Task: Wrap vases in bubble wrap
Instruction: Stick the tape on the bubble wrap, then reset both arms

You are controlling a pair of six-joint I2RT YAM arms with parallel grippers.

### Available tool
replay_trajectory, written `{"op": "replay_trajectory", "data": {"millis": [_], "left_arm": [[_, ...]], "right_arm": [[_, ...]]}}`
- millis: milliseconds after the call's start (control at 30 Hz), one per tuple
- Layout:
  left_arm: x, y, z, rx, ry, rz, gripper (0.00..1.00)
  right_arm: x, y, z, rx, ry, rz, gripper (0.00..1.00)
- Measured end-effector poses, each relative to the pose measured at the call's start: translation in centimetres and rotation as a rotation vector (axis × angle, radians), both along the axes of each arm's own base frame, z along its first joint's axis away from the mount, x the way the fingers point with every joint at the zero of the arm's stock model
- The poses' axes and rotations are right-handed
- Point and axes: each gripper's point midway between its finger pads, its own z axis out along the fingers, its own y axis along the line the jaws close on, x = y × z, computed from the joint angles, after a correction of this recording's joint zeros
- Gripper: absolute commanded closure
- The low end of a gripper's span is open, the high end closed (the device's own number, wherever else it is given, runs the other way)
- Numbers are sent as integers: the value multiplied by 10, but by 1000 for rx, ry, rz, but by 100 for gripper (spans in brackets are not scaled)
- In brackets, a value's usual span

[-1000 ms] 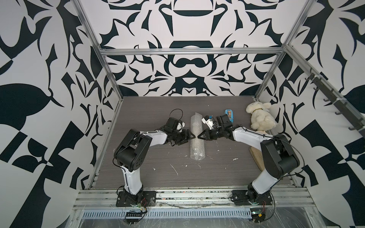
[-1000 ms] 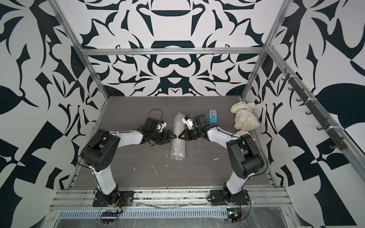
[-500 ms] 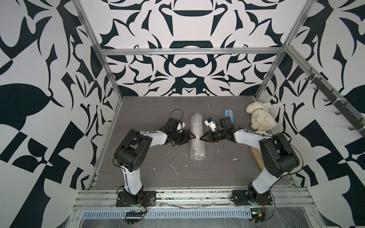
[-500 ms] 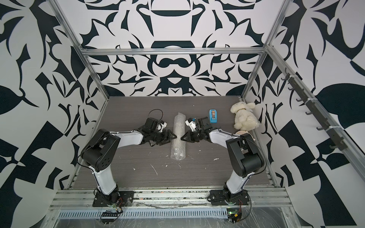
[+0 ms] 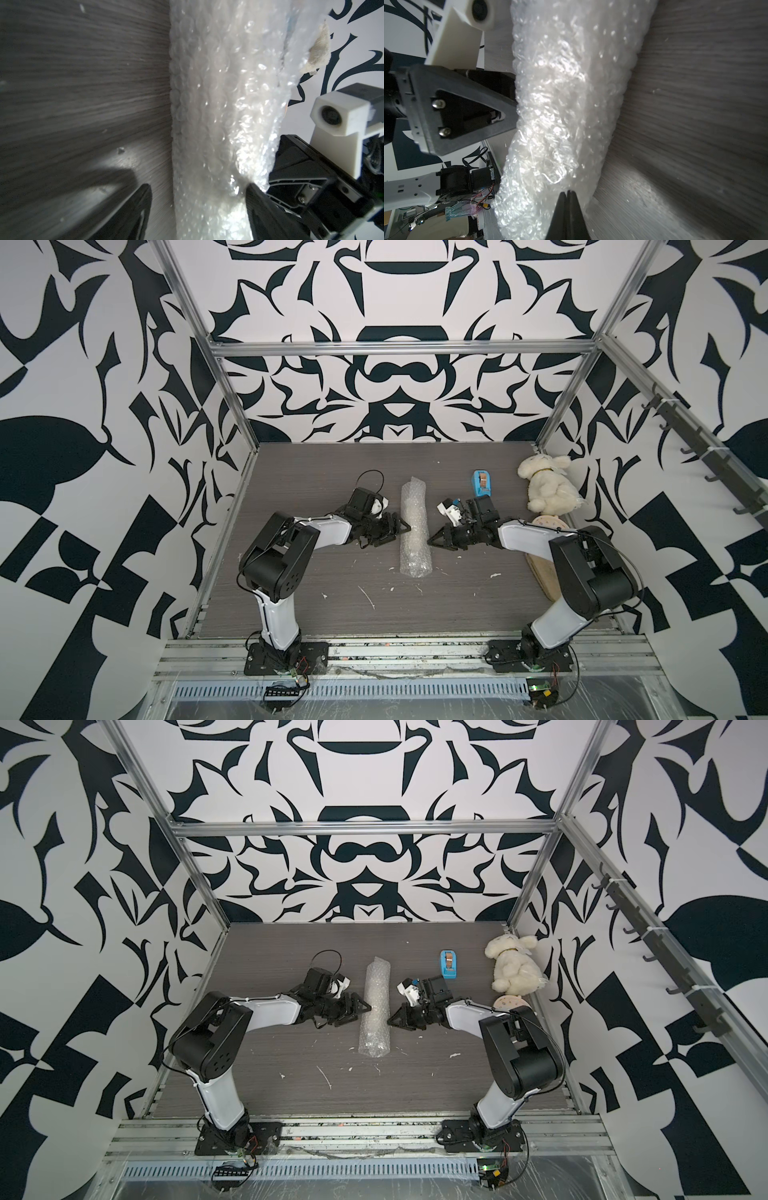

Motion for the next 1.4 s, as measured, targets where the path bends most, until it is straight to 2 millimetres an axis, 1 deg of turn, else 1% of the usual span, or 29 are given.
{"op": "replay_trajectory", "data": {"millis": [133,300,633,733,900,967,1033,1067,1133,1200,1233,1300,1333,1400], "left_arm": [[-1,7,1,22,6,18,25],[-5,21,6,41,20,44,25],[-2,42,20,51,5,83,25],[-2,49,21,69,4,91,25],[-5,65,22,121,1,104,24],[-5,75,27,140,-8,119,23],[-3,87,35,160,-30,143,21],[-1,94,39,172,-44,161,21],[2,112,45,198,-72,205,19],[4,135,48,243,-93,260,16],[5,147,48,270,-106,291,10],[8,172,50,332,-138,358,3],[9,187,52,369,-152,395,0],[11,214,57,449,-198,467,0]], "right_arm": [[-4,-2,-6,-11,14,-4,96],[-4,-3,-10,-16,21,-5,96],[-6,-6,-11,-36,19,-8,95],[-6,-11,-6,-59,3,-16,95],[0,-21,14,-98,-68,-38,93],[5,-30,21,-126,-102,-66,93],[10,-43,26,-165,-133,-106,90],[13,-51,30,-194,-158,-132,87],[20,-68,38,-259,-225,-179,67],[26,-85,48,-332,-304,-227,55],[29,-94,54,-373,-347,-251,48],[33,-108,64,-442,-420,-291,40],[36,-117,68,-486,-456,-316,34],[39,-134,72,-559,-508,-368,26]]}}
